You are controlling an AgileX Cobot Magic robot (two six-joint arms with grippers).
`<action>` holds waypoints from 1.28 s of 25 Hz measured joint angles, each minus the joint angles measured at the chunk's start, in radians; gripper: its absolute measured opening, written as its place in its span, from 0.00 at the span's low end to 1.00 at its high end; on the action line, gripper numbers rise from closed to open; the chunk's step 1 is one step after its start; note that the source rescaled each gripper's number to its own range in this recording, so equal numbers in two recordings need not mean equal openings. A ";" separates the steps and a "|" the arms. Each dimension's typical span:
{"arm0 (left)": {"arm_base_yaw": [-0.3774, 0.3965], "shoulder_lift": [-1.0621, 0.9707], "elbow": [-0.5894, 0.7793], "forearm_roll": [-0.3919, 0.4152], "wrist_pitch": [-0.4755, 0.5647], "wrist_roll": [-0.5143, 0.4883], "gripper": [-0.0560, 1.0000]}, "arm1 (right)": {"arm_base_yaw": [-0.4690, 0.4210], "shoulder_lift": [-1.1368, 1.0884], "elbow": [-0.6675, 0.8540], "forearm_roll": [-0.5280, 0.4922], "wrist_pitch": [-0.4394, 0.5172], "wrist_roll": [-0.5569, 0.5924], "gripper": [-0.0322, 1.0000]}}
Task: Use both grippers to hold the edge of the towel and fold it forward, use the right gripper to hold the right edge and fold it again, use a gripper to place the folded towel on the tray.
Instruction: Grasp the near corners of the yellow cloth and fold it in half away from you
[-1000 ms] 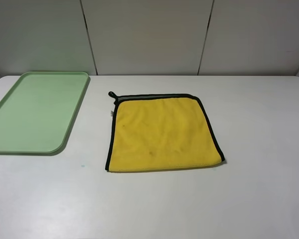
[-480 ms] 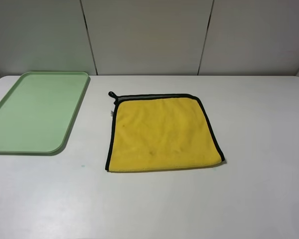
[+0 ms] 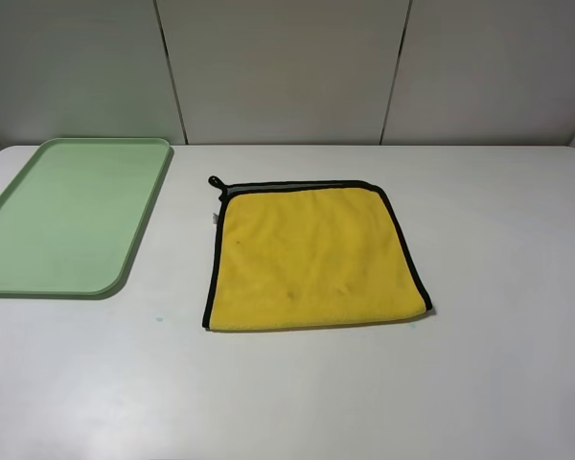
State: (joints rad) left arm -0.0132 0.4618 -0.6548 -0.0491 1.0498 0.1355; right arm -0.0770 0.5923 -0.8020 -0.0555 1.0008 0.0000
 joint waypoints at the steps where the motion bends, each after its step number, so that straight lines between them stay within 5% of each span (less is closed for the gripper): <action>1: 0.000 0.057 -0.024 0.000 -0.002 0.028 0.95 | 0.009 0.040 -0.025 -0.003 -0.005 0.000 1.00; 4: -0.050 0.205 -0.090 0.003 -0.015 0.081 0.95 | 0.078 0.166 -0.086 -0.008 -0.014 -0.026 1.00; 12: -0.500 0.456 -0.182 0.075 -0.024 0.117 0.95 | 0.362 0.456 -0.161 -0.016 -0.044 -0.175 1.00; 17: -0.678 0.577 -0.184 0.103 -0.022 0.155 0.94 | 0.486 0.595 -0.161 -0.019 -0.054 -0.302 1.00; 25: -0.743 0.748 -0.184 0.106 -0.022 0.253 0.92 | 0.549 0.793 -0.161 -0.018 -0.236 -0.625 1.00; 28: -0.743 0.779 -0.185 0.108 -0.022 0.277 0.92 | 0.550 0.927 -0.161 0.050 -0.356 -0.650 1.00; 32: -0.743 0.783 -0.185 0.108 -0.022 0.282 0.92 | 0.555 1.026 -0.161 0.145 -0.387 -0.651 1.00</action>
State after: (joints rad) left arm -0.7565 1.2445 -0.8401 0.0590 1.0274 0.4172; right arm 0.4783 1.6183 -0.9634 0.0898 0.6135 -0.6506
